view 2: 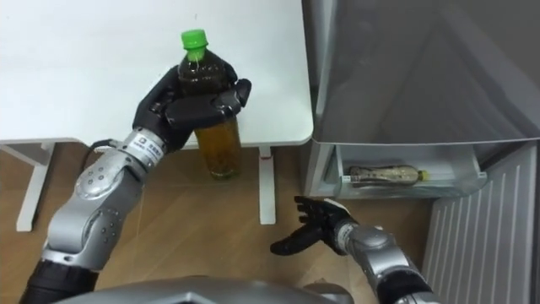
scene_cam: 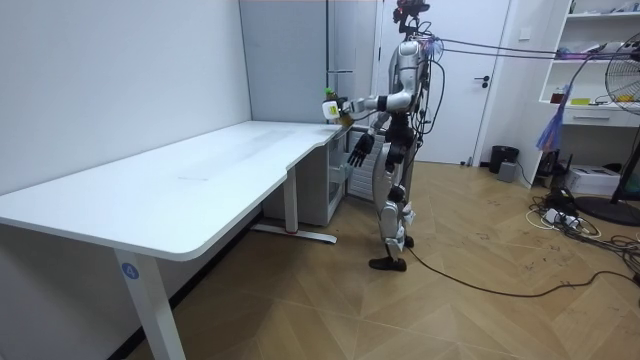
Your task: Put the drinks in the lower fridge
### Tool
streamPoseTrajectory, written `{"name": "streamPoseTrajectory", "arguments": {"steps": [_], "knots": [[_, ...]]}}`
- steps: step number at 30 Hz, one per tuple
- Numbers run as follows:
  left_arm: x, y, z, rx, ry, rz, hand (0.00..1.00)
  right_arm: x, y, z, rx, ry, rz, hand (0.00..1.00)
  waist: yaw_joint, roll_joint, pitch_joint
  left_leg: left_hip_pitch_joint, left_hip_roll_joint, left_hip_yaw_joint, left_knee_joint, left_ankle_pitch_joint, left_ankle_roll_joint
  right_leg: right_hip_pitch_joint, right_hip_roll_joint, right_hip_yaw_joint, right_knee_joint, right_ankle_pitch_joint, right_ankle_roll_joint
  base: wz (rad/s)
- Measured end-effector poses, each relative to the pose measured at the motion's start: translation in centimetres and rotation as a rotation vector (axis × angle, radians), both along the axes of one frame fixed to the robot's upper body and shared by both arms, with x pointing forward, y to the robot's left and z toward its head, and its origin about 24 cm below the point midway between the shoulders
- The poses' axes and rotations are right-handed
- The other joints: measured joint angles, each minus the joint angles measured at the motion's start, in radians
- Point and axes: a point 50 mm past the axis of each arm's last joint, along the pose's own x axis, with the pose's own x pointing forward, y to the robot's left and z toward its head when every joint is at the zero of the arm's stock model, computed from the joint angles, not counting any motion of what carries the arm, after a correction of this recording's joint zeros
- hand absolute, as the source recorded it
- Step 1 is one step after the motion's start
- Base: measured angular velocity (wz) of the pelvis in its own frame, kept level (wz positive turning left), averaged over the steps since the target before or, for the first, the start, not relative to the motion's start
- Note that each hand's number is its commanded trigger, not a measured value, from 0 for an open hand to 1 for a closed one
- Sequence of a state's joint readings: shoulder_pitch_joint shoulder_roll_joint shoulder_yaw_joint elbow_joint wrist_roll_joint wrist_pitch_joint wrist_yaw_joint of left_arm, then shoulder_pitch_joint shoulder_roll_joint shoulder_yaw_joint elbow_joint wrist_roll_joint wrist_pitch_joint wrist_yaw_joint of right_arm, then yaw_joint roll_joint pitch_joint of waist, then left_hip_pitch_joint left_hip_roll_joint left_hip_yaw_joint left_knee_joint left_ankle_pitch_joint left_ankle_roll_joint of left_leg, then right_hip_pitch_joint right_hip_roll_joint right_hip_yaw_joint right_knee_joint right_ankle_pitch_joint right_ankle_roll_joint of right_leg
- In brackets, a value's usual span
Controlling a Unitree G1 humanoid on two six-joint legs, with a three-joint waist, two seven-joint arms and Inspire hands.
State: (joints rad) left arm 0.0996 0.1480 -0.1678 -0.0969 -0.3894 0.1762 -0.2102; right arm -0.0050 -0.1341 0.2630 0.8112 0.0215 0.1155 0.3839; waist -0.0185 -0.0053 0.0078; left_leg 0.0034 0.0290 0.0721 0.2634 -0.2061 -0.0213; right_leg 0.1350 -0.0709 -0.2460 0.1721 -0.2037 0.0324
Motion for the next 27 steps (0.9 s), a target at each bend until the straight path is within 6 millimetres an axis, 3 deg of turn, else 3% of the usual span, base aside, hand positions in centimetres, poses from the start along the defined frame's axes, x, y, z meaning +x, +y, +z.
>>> {"name": "streamPoseTrajectory", "arguments": {"steps": [9,19,27], "knots": [[-0.6,-0.1,-2.2,0.017,0.093,-0.028,1.0,1.9,2.1,2.3,0.107,-0.1,0.13,0.0,0.001,-0.005,0.0004,-0.007,-0.001,-0.01,0.012,0.0,0.0,0.004,0.0,-0.006,0.002,0.0,0.0,0.03],[-1.1,-0.3,-2.6,0.021,0.106,-0.055,1.0,2.4,3.4,3.6,0.213,-0.121,0.221,0.0,0.003,-0.004,0.0012,-0.019,-0.002,-0.015,0.01,0.0,0.001,-0.003,0.001,-0.012,0.0,0.0,0.0,0.0],[-1.9,-1.5,-3.5,0.056,0.139,-0.13,1.0,2.8,4.7,5.1,0.283,-0.175,0.301,0.0,0.025,-0.007,0.003,-0.024,-0.005,-0.015,0.01,0.0,0.002,-0.004,-0.002,-0.021,0.0,0.0,0.0,0.05]]}}
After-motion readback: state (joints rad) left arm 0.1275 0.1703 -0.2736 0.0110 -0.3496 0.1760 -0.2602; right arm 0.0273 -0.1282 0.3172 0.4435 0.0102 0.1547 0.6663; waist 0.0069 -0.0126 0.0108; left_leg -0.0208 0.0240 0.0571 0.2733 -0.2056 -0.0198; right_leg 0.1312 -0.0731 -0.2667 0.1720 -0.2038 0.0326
